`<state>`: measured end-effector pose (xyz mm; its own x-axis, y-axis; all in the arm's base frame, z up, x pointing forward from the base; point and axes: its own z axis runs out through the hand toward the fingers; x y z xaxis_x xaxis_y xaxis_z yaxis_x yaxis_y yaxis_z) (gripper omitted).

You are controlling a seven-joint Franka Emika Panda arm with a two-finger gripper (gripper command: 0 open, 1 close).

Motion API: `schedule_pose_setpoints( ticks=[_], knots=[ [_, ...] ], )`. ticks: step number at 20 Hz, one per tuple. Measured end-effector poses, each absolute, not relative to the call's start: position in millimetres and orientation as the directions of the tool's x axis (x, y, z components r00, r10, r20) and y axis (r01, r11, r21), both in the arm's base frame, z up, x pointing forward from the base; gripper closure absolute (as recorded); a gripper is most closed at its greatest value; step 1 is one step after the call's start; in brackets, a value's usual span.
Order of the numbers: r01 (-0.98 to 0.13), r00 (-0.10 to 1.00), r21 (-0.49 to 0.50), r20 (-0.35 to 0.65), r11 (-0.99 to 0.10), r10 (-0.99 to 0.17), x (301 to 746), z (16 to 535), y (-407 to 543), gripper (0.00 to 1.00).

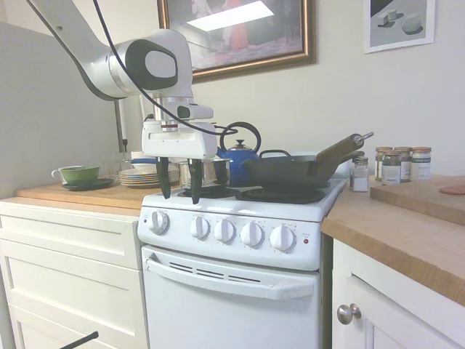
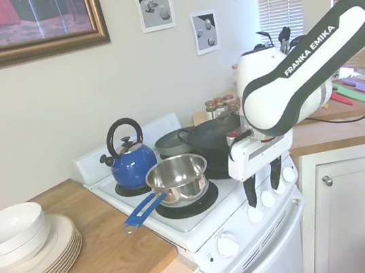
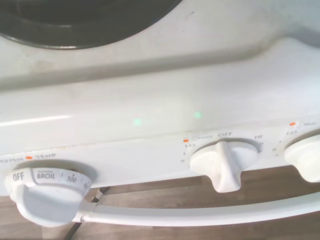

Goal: Turn on the stove on the bottom left

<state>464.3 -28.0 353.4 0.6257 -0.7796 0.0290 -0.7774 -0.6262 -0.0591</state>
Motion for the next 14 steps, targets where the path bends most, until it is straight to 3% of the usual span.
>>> schedule_pose_setpoints(
  ticks=[14],
  knots=[
    [-0.773,0.630,-0.072,0.036,-0.631,-0.776,468.2,344.2,-33.0,1.00]
  ],
)
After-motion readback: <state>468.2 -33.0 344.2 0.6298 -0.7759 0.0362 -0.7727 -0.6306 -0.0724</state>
